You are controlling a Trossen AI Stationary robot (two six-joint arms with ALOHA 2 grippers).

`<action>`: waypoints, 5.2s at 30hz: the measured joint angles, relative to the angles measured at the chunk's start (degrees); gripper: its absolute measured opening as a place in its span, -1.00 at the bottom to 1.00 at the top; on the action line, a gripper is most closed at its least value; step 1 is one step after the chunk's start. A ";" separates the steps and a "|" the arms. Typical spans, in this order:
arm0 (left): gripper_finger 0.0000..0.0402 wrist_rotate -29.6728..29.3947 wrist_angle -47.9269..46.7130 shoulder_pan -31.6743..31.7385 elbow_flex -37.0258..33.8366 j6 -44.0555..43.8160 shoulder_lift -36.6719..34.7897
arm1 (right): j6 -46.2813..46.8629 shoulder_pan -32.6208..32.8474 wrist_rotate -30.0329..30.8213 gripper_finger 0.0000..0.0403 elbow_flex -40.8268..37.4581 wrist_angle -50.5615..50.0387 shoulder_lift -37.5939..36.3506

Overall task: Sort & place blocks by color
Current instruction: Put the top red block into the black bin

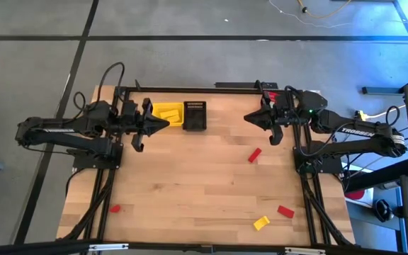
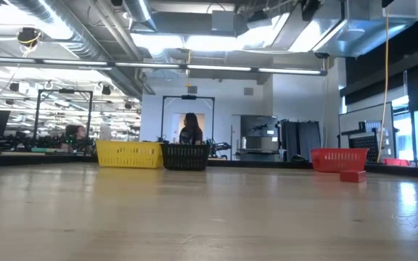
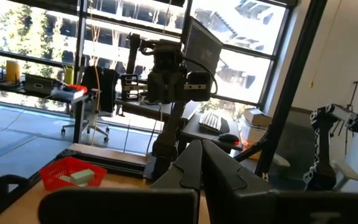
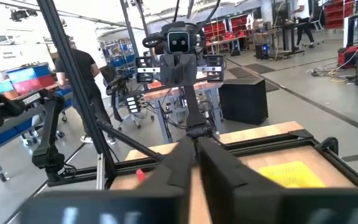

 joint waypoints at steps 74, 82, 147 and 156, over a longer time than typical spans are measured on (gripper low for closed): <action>-0.99 -3.21 0.20 -0.01 0.02 -0.04 0.02 | 10.56 -0.52 -7.55 -0.52 20.27 -66.83 10.51; -0.99 -3.20 0.15 0.00 0.04 0.00 0.04 | 33.01 1.42 -0.40 0.17 7.35 -71.53 17.04; -1.00 -6.14 -3.90 0.00 0.04 0.19 0.04 | 33.32 4.37 7.40 -0.50 -3.21 -11.88 33.65; -1.00 -7.25 -3.69 -0.01 0.04 -1.53 0.04 | 25.10 5.89 -3.60 -0.50 -3.23 13.32 37.47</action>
